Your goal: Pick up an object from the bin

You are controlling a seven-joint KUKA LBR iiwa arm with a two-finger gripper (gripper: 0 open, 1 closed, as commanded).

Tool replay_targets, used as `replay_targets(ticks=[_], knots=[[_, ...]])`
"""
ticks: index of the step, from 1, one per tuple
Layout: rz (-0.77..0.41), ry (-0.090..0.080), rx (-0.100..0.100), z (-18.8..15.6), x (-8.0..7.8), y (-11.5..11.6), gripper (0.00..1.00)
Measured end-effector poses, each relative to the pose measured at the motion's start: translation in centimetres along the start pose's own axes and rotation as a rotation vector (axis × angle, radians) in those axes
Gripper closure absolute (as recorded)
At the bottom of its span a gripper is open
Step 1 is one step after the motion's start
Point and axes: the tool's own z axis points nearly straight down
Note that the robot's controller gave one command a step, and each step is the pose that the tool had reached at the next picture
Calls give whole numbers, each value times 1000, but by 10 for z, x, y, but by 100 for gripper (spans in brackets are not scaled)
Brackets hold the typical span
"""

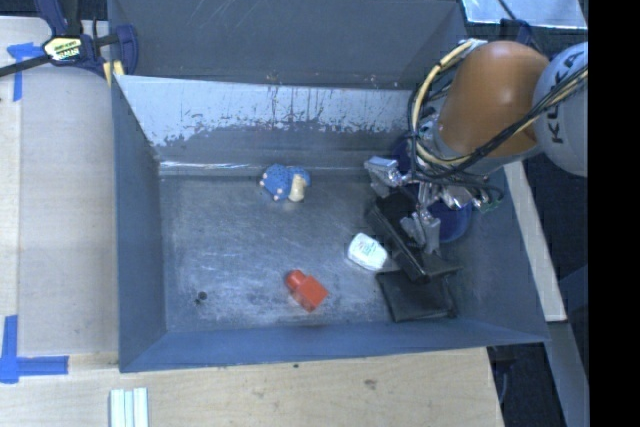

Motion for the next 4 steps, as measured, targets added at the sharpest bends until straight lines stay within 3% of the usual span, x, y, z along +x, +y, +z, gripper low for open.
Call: replay_targets(ticks=[1, 2, 3, 4], knots=[[1, -20, 26, -11, -4, -10, 100], [1, -19, 27, -3, -1, -10, 0], [2, -2, 22, -5, 2, -11, 100], [0, -23, 37, -8, 8, -8, 100]])
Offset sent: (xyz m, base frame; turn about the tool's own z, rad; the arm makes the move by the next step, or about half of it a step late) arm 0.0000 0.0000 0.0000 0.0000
